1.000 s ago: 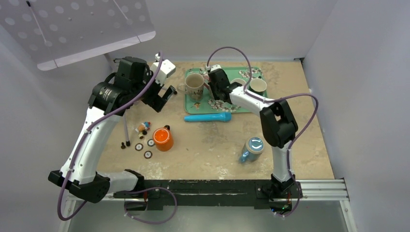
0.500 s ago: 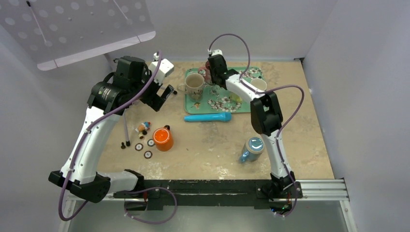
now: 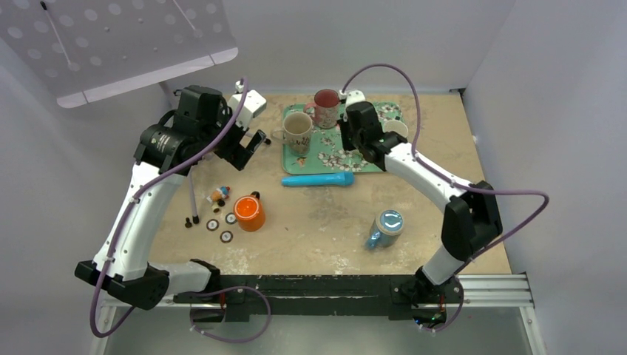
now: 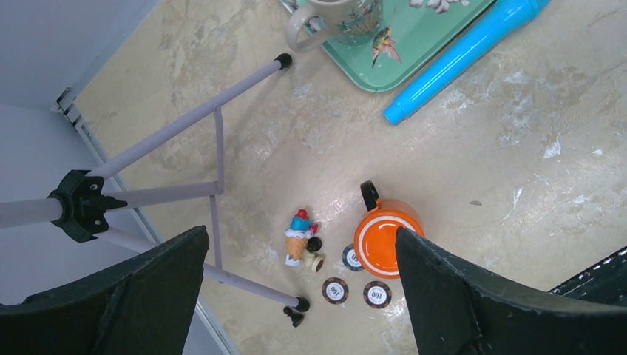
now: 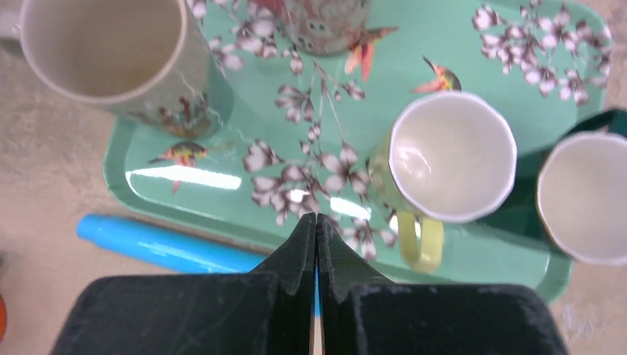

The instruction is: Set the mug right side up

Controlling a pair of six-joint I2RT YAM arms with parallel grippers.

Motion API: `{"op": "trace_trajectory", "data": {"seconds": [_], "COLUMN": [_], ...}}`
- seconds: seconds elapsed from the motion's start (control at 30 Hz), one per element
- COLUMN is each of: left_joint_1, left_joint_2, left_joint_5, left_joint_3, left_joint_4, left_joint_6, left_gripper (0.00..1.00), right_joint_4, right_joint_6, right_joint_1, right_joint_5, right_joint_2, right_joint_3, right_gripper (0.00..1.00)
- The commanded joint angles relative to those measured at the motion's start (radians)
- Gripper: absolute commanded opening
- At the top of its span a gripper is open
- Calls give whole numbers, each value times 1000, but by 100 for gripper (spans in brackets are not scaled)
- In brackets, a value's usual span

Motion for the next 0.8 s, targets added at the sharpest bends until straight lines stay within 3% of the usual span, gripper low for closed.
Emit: {"op": "trace_trajectory", "data": {"seconds": [0.0,0.33,0.77], "left_joint_1": [9,9,9], "left_joint_2": [8,4,-18], "left_joint_5": [38,58,35], "left_joint_3": [28,25,3], "left_joint_4": [2,-2,-2], "left_joint_6": [-9,-9,7], "left_gripper": [100,100,100], "right_joint_4": [-44,-117,-52], "right_joint_6": [81,276,231], "right_joint_1": [-5,-13,-85], "right_joint_5": [46,45,132], "right_joint_2": [-96,-103,183], "right_joint_3": [-131,-256,12], "right_gripper": [0,0,0]}}
